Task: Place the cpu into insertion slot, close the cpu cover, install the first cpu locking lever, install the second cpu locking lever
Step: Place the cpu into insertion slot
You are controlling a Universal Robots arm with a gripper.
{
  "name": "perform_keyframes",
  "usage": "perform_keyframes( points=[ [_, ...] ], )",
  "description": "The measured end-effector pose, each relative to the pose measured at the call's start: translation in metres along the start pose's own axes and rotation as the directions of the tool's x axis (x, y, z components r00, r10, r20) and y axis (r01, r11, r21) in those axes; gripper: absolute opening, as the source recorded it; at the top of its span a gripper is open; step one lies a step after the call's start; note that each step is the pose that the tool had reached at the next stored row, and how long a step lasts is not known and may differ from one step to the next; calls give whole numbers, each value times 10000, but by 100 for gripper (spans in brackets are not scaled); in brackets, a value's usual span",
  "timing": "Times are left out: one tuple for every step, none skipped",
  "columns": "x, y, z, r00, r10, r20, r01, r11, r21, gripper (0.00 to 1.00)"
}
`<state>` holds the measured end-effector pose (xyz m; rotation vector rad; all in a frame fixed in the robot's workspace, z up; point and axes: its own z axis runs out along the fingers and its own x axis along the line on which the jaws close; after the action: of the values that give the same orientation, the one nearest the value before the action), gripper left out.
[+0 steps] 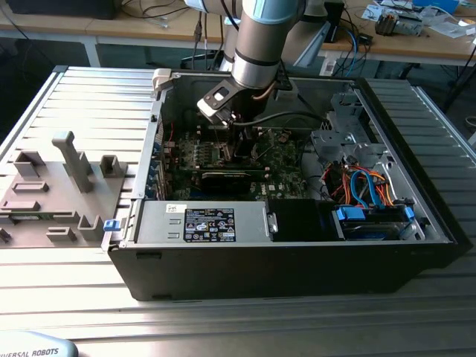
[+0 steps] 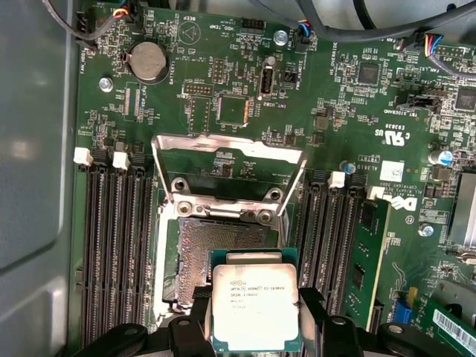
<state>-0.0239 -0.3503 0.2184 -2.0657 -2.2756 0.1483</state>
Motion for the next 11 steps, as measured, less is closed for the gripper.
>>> perform_keyframes(
  points=[
    [0,0,2,10000,65,-7,-65,10000,2,55],
    [1,1,5,9998,214,-26,-214,9998,3,55],
    [2,1,7,9995,314,-38,-314,9995,5,55],
    [2,1,8,9992,398,-47,-398,9992,6,55],
    [3,1,9,9988,492,-57,-492,9988,9,55],
    [5,2,11,9985,552,-65,-552,9985,10,55],
    [11,3,12,9982,602,-71,-602,9982,10,55],
    [15,4,14,9979,639,-75,-639,9980,12,55],
    [20,4,15,9977,680,-79,-680,9977,13,55],
    [28,5,16,9975,701,-81,-701,9975,14,55],
    [42,6,17,9974,718,-84,-718,9974,14,55]
  ],
)
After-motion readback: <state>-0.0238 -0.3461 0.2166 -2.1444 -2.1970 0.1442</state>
